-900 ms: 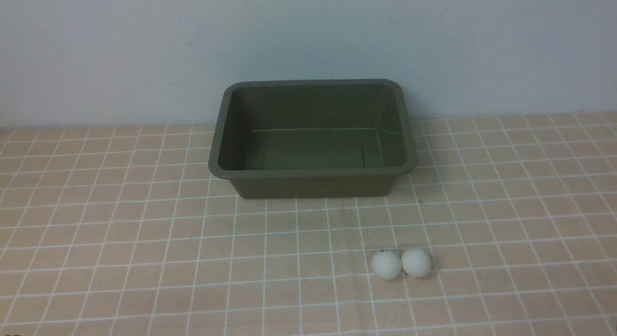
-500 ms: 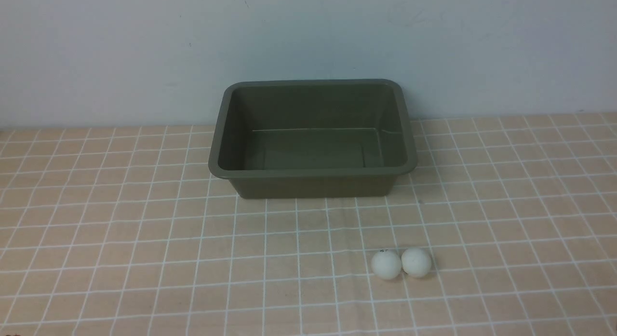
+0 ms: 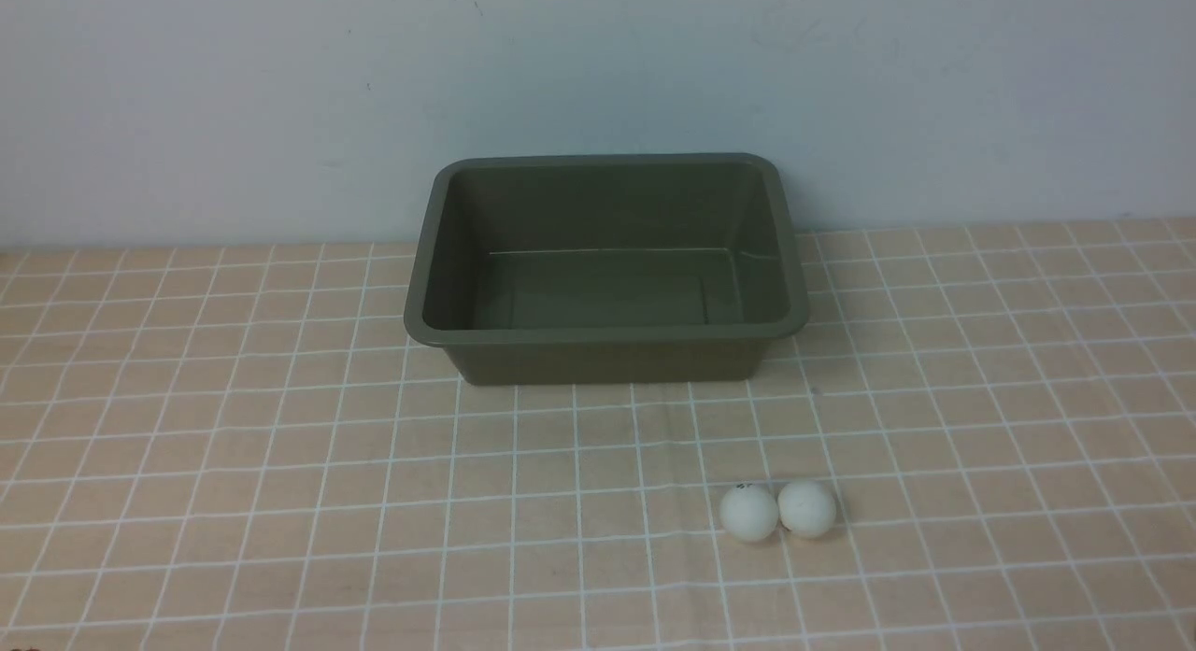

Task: Put the table tennis balls into the box on the light coffee tablecloth.
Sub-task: 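Reach for and grasp a ping pong ball on the table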

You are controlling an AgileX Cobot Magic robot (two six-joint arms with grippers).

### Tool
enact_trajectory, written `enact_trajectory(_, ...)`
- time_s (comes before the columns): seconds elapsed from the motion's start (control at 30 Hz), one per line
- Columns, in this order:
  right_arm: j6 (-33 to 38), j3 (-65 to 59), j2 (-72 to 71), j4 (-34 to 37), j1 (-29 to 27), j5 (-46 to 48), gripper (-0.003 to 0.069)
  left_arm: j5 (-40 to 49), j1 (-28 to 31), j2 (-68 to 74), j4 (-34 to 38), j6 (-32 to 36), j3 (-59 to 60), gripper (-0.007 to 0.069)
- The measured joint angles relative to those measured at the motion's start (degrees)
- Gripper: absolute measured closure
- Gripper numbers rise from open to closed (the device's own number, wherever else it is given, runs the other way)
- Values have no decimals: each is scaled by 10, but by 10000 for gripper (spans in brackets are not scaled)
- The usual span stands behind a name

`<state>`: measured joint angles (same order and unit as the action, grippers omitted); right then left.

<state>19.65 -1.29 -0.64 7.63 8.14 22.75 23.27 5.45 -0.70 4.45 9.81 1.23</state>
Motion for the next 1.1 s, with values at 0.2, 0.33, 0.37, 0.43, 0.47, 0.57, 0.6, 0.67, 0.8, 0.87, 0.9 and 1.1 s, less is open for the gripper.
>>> enact_trajectory(0.2,0,0,0,0,0,0,677,0,0,0,0,0,0,693)
enact_trajectory(0.33,0,0,0,-1,0,0,677,0,0,0,0,0,0,693)
enact_trajectory(0.37,0,0,0,-1,0,0,677,0,0,0,0,0,0,693)
enact_trajectory(0.43,0,0,0,-2,0,-1,677,0,0,0,0,0,0,693)
enact_trajectory(0.47,0,0,0,-2,0,-4,677,0,0,0,0,0,0,693)
enact_trajectory(0.57,-1,-4,0,3,0,-51,677,0,0,0,0,0,0,693)
enact_trajectory(0.6,-3,-5,0,8,0,-67,677,0,0,0,0,0,0,693)
enact_trajectory(0.67,-3,-5,0,26,0,-128,677,0,0,0,0,0,0,693)
enact_trajectory(0.8,-5,-5,0,68,0,-290,677,0,0,0,0,0,0,693)
enact_trajectory(0.87,-5,-5,0,76,0,-351,677,0,0,0,0,0,0,693)
enact_trajectory(0.9,-5,-5,0,78,0,-371,677,0,0,0,0,0,0,693)
enact_trajectory(1.1,-5,-5,0,82,0,-473,677,0,0,0,0,0,0,693)
